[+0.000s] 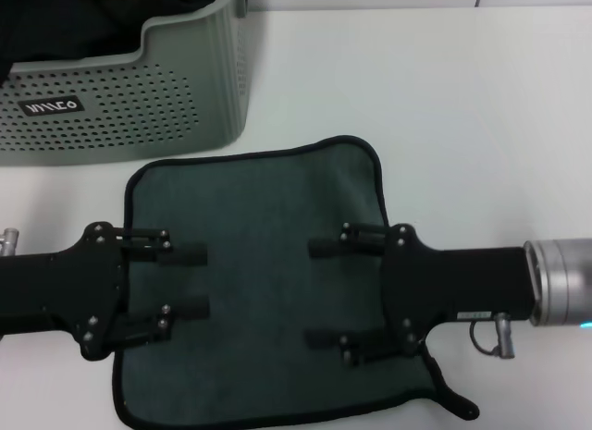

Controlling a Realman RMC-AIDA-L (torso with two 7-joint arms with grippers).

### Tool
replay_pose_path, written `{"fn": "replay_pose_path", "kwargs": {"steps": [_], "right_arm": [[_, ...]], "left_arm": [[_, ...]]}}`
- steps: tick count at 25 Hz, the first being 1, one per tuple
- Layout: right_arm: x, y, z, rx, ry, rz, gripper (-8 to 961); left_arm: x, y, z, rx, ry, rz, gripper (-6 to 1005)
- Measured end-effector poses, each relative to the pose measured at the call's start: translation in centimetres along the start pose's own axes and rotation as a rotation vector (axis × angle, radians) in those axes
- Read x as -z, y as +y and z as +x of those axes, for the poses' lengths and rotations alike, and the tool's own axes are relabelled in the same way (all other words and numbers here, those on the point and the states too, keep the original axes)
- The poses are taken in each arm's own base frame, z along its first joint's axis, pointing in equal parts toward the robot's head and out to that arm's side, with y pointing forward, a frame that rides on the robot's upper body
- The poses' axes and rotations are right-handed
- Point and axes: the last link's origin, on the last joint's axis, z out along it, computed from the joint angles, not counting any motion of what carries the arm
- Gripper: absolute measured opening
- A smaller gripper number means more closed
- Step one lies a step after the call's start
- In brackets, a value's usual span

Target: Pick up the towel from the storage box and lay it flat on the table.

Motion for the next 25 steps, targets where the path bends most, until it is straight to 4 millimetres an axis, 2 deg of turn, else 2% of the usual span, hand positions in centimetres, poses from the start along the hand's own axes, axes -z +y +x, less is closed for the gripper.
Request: {"fn": "replay_pose_path", "kwargs": {"steps": [8,13,16,25], "right_arm": [[-1.2,0.5,1.0,0.021,0.055,-0.008,870],[-1.2,0.5,0.8,0.021,0.039,-0.001,869],[-1.2,0.5,0.7,0.019,0.029,0.000,869],[-1.0,0.8,0.6,0.015,0.014,-0.006,869]], "left_arm": [[-0.3,-0.6,0.7,-0.011,0.011,-0.027,579],[0.0,-1.0,1.0,0.035,-0.007,-0.041,605],[-0.2,-0.8,0.9,0.039,-0.021,-0.060,792],[-0.2,-0.5,0.6,0.048,-0.031,-0.072,765]]}}
